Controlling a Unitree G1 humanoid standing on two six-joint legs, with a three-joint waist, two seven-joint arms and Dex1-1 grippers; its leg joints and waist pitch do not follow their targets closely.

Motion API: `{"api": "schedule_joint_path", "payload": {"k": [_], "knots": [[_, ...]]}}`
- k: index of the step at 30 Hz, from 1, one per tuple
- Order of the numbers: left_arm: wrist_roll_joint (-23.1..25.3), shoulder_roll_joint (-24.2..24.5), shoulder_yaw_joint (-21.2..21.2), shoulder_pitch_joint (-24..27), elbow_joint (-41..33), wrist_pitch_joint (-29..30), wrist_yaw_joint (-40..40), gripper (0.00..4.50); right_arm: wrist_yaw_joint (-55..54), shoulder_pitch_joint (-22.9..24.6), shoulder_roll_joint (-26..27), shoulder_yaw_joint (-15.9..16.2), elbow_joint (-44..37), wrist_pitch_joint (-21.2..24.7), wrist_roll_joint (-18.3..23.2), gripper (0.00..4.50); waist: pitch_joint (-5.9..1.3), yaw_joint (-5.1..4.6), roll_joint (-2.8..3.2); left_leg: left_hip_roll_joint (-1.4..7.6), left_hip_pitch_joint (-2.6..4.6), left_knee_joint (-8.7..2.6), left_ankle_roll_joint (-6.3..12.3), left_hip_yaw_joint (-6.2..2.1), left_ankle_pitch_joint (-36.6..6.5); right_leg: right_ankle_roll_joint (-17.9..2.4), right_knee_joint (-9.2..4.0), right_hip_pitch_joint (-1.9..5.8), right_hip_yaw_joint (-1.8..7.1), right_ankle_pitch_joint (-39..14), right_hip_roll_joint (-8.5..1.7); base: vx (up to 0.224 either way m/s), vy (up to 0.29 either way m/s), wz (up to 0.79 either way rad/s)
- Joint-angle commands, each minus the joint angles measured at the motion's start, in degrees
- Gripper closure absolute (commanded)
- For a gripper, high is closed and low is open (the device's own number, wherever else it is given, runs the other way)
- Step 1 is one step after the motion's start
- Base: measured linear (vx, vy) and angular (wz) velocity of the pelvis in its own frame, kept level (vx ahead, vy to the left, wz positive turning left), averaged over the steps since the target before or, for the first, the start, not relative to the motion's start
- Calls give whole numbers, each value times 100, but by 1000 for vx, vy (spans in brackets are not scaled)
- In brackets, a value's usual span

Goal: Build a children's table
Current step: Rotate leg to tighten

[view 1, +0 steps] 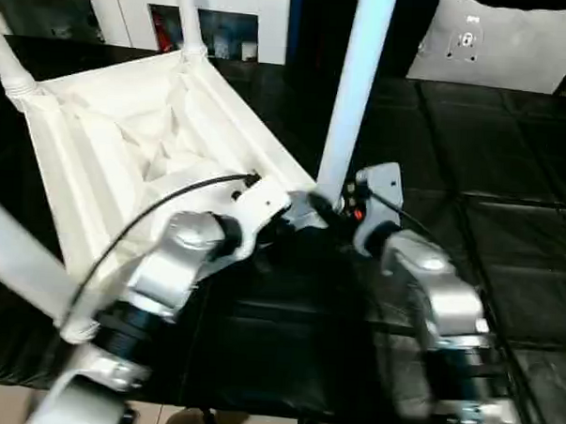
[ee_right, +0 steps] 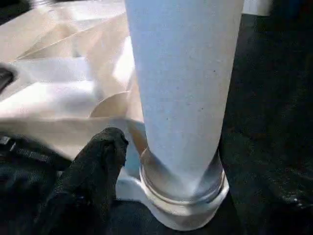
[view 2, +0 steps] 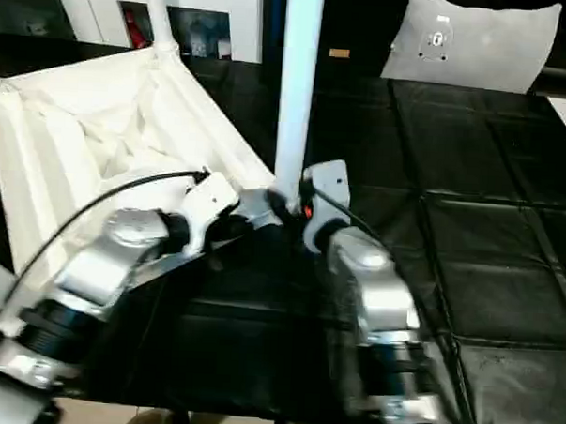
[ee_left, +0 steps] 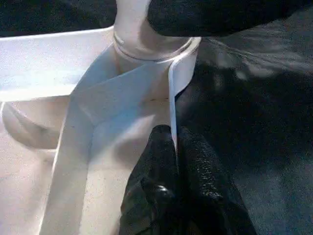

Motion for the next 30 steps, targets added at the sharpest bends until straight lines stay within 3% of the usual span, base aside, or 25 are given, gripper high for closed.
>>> {"api": "schedule_joint_path", "payload": {"k": [1,4,8,10,16,30], "knots": [[-108,57,-212,-13,18,-291,-415,450,617,58,-159,257,-53,-116,182,90,-404,47,30,134,66,-306,462,-1,-883,-1313,-360,421,249,-785,-331,0,0,0],[-258,454,-311,8,85,-842,-1212,450,1631,7,-804,260,158,-467,326,90,-393,99,8,140,73,-300,508,1,-958,-1340,-375,421,246,-930,-351,0,0,0],[-404,734,-423,13,144,-1116,-1808,450,2485,-49,-1192,311,383,-825,510,90,-380,149,23,169,115,-300,545,21,-1048,-1401,-378,371,252,-1033,-351,0,0,0],[-469,997,-552,-11,225,-1377,-2325,450,3180,-171,-1389,356,654,-907,710,90,-382,184,27,180,110,-308,563,8,-1015,-1444,-351,383,247,-1014,-357,0,0,0],[-475,1218,-661,-108,408,-1702,-2776,450,3955,-382,-1528,505,1010,-1049,910,90,-387,259,1,182,110,-299,591,23,-906,-1545,-319,391,238,-866,-360,0,0,0],[-503,1310,-681,-284,662,-2003,-3094,450,4990,-855,-1525,806,1773,-1016,1047,219,-401,298,-10,200,97,-286,574,30,-766,-1606,-289,395,232,-844,-374,0,0,0]]}}
